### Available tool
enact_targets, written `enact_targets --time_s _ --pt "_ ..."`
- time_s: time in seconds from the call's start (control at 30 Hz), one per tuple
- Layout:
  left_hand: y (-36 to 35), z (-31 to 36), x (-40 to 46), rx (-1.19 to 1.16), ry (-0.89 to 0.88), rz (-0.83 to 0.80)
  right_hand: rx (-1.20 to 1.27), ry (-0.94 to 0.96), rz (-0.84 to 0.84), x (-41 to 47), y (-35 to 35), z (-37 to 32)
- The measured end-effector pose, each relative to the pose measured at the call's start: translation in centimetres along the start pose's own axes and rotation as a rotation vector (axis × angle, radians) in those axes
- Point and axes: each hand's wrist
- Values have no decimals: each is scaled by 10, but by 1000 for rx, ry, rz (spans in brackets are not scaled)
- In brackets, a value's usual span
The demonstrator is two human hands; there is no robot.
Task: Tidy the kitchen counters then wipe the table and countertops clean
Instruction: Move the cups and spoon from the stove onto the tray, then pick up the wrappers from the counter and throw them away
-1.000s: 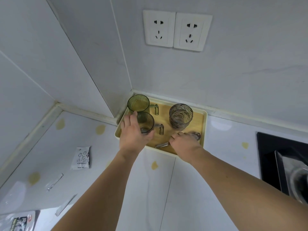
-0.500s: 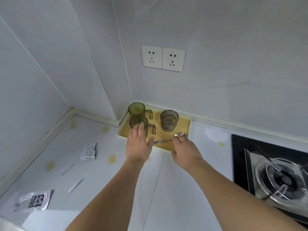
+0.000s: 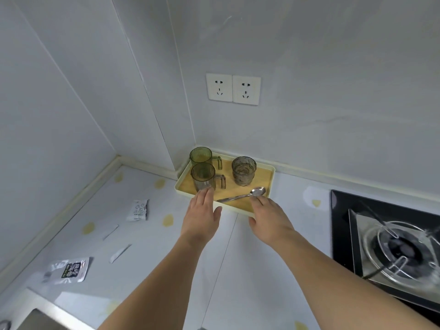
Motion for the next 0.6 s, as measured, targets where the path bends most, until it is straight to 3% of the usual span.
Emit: enact_targets --time_s 0.2,0.6 --pt "5 5 -34 -5 77 -19 20 31 -28 -21 2 -5" --pt "22 38 -121 38 243 118 56 213 -62 -79 9 -11"
Point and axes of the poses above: each hand's wrist, its own x-axis towards the middle knuckle, its own y-axis out of the back of the hand, z = x × y, and after that the axes turned 7 degrees about -y, right-handed
